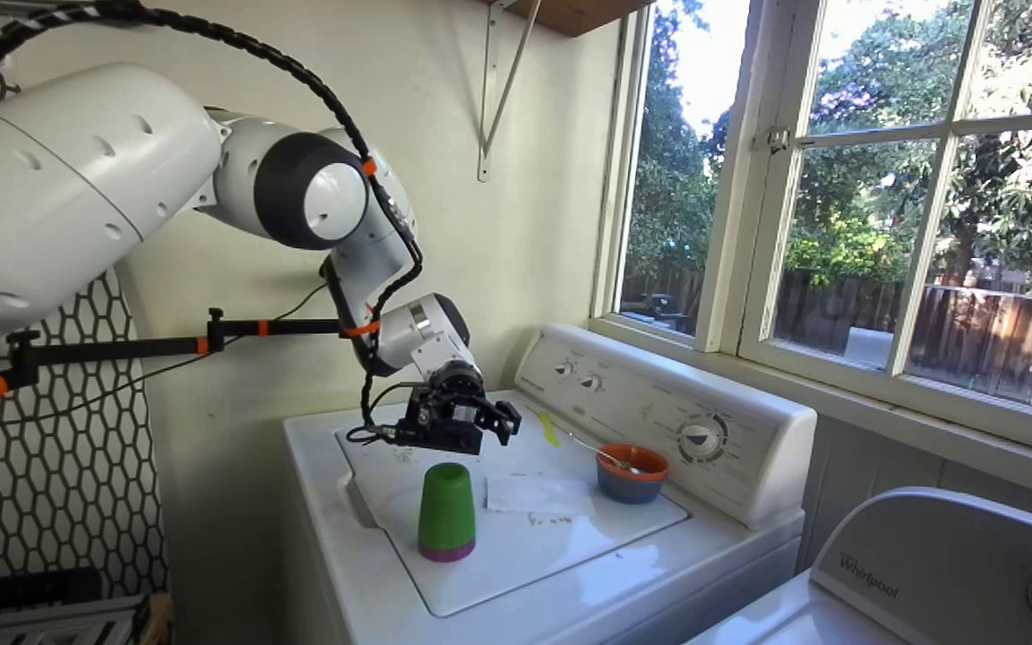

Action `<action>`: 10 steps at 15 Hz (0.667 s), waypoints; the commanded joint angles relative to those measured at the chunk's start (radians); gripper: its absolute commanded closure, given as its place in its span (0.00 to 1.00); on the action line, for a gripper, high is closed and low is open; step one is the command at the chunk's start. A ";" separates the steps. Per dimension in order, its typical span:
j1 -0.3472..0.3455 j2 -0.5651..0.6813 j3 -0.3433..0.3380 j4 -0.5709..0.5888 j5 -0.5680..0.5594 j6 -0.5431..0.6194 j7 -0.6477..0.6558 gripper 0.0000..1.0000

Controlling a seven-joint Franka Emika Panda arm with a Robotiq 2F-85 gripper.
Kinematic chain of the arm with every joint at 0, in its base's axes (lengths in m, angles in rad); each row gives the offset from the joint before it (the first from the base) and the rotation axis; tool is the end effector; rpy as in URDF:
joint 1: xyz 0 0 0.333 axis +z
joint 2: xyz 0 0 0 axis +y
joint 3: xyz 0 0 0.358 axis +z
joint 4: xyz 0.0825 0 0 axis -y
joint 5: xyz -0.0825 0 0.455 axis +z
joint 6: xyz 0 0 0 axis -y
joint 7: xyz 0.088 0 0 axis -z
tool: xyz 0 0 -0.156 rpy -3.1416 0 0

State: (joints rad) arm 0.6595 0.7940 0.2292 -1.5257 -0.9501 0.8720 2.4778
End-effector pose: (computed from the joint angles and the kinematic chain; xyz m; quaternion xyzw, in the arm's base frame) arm 0.5069 0.3617 0.2094 0.5181 -0.4816 0.4459 0.5485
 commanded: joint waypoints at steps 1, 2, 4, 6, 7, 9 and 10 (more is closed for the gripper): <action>-0.036 -0.097 0.013 -0.065 0.074 0.045 0.065 0.00; -0.045 -0.121 0.014 -0.073 0.091 0.048 0.075 0.00; -0.062 -0.167 0.017 -0.091 0.126 0.066 0.096 0.00; -0.082 -0.207 0.023 -0.110 0.161 0.091 0.104 0.00; -0.094 -0.230 0.025 -0.122 0.191 0.109 0.114 0.00; -0.116 -0.280 0.031 -0.157 0.245 0.163 0.139 0.00; -0.127 -0.306 0.033 -0.178 0.268 0.199 0.151 0.00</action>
State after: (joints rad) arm 0.5739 0.5866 0.2427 -1.6024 -0.7642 0.9643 2.5660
